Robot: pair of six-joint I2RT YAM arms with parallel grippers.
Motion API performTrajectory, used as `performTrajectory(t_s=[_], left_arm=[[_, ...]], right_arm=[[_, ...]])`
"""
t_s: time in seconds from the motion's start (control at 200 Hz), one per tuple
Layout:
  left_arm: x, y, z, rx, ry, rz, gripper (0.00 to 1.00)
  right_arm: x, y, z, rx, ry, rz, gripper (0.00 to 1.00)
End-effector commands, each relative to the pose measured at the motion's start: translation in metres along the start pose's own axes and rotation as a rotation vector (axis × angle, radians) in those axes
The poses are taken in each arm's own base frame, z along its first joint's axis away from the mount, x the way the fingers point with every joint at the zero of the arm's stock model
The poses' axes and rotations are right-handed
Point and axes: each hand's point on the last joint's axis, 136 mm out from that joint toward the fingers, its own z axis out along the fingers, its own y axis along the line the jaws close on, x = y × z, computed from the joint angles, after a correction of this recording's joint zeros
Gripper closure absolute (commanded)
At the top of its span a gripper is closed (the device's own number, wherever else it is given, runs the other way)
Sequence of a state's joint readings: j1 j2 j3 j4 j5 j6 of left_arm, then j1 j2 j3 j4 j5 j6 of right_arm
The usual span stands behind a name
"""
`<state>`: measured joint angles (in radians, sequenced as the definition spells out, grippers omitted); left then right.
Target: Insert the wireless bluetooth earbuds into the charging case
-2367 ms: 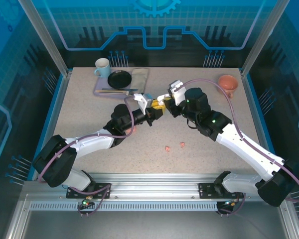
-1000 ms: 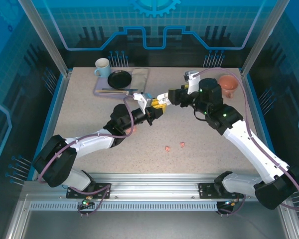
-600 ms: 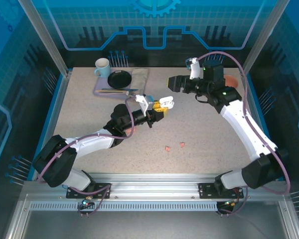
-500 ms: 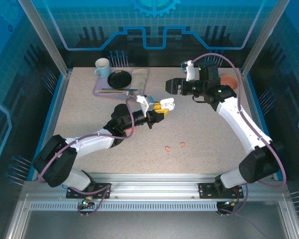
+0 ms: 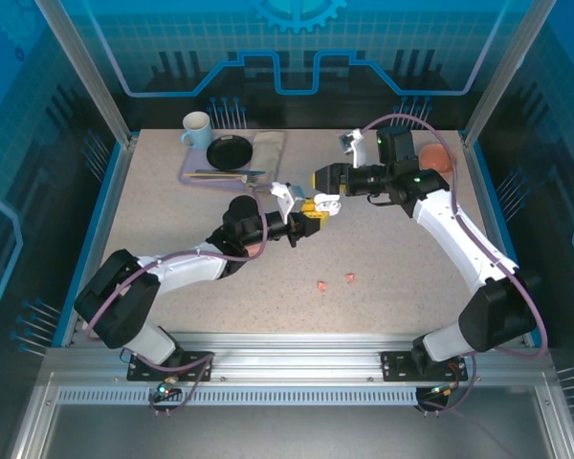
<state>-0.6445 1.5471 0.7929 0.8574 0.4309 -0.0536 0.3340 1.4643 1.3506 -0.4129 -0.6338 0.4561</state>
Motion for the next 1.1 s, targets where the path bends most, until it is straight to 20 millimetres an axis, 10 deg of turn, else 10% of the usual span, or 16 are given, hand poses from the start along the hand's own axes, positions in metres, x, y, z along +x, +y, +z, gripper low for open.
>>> performTrajectory(t_s=[0.0, 0.525, 0.825, 1.095], left_arm=[[-0.020, 0.002, 0.008, -0.006, -0.055, 0.030, 1.00], [-0.011, 0.040, 0.014, -0.118, -0.048, -0.044, 1.00], [0.056, 0.093, 0.031, -0.271, 0.235, -0.380, 1.00], [0.129, 0.128, 0.063, -0.364, 0.506, -0.736, 1.00]], right_arm=[[0.008, 0.021, -0.011, -0.049, 0.007, -0.013, 0.32], [0.036, 0.034, -0.030, -0.033, 0.004, 0.027, 0.36], [0.038, -0.072, -0.071, 0.430, -0.173, 0.281, 0.35], [0.067, -0.122, -0.081, 0.616, -0.201, 0.376, 0.36]])
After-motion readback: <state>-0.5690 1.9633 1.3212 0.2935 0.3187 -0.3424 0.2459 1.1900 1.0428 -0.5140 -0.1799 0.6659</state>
